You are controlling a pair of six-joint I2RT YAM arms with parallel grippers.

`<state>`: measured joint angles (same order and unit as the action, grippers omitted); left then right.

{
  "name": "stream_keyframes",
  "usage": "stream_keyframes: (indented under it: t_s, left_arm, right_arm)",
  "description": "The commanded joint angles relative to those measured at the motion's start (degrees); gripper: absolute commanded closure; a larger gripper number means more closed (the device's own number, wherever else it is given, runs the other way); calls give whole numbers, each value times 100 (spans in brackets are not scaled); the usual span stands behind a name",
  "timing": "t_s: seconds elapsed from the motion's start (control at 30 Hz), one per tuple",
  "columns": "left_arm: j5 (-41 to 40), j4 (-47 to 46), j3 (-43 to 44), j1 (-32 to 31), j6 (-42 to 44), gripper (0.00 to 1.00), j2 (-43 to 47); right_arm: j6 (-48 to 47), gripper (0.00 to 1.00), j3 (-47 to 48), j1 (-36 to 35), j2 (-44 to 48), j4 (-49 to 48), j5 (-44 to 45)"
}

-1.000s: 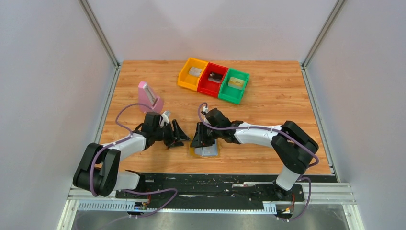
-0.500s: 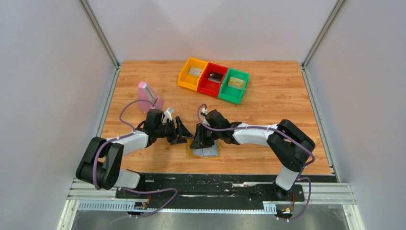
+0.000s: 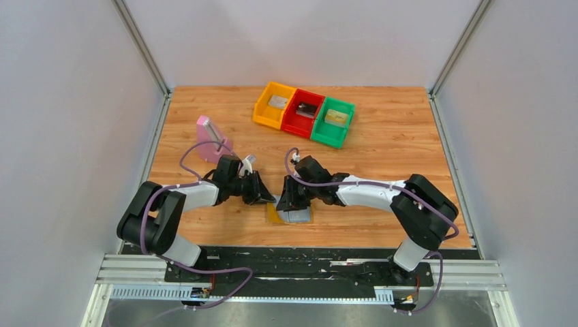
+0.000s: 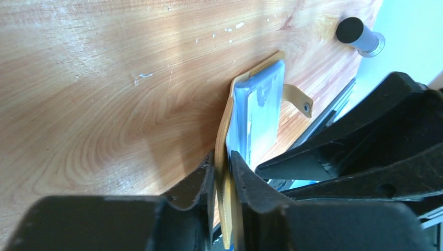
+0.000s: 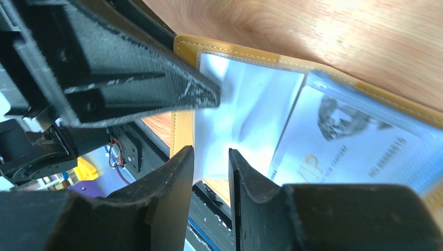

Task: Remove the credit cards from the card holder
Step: Open the card holder at the center of the board.

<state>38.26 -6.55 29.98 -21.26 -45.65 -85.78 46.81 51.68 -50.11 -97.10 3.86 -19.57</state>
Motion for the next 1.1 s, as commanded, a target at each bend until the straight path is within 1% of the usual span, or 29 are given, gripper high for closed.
stream_keyframes:
  t_s: [0.0,0.07,0.1,0.17,0.23,0.3,0.33,0.37,0.4,0.43,0.5,0.57,0.63,0.8,0.87,0.97,1.07]
  left_arm:
    - [-111,75,212,-10,221,85,-34]
    - [-120,72,211,-10,235,95,-43]
    - [-127,82,219,-10,242,96,-48]
    - [-185,210,275,-9,298,98,-71]
    - [-274,418,377,-10,381,97,-93]
    - [-430,698,507,-10,511,89,-90]
    - [-529,914,588,-10,539,80,-78]
    - [-587,1008,665,-10,596,76,-65]
    - [-681,1198,706,-10,629,66,-30]
    - [-728,1291,809,-10,687,54,8]
    - [-849,1628,952,-10,783,45,59]
    - [-904,1960,1139,-10,851,42,143]
    - [-873,2281,1302,-10,845,41,278]
    - [-514,2396,1569,-10,518,43,688]
    - [-363,2318,1622,-18,317,46,821]
    - [-75,1985,1575,-46,-86,53,956]
    - [20,1710,1460,-107,-346,59,990]
  right_arm:
    - [-170,68,-6,46,540,620,667]
    - [-199,68,-17,51,613,736,762]
    - [-218,68,-10,58,635,760,791]
    - [-248,70,5,60,649,801,855]
    - [-259,72,29,84,630,853,930]
    - [-260,74,30,119,598,875,995]
    - [-270,74,27,135,577,886,1036]
    - [-282,75,26,143,554,884,1079]
    - [-281,75,20,153,514,876,1126]
    - [-259,76,13,157,467,835,1121]
    - [-238,77,1,154,345,659,892]
    - [-183,77,-21,146,277,539,781]
    - [-140,78,-50,150,264,431,753]
    - [-43,81,-41,110,229,148,542]
    - [4,82,-12,62,181,41,469]
    - [92,83,47,-34,9,-99,394]
    - [166,84,104,-104,-203,-180,366]
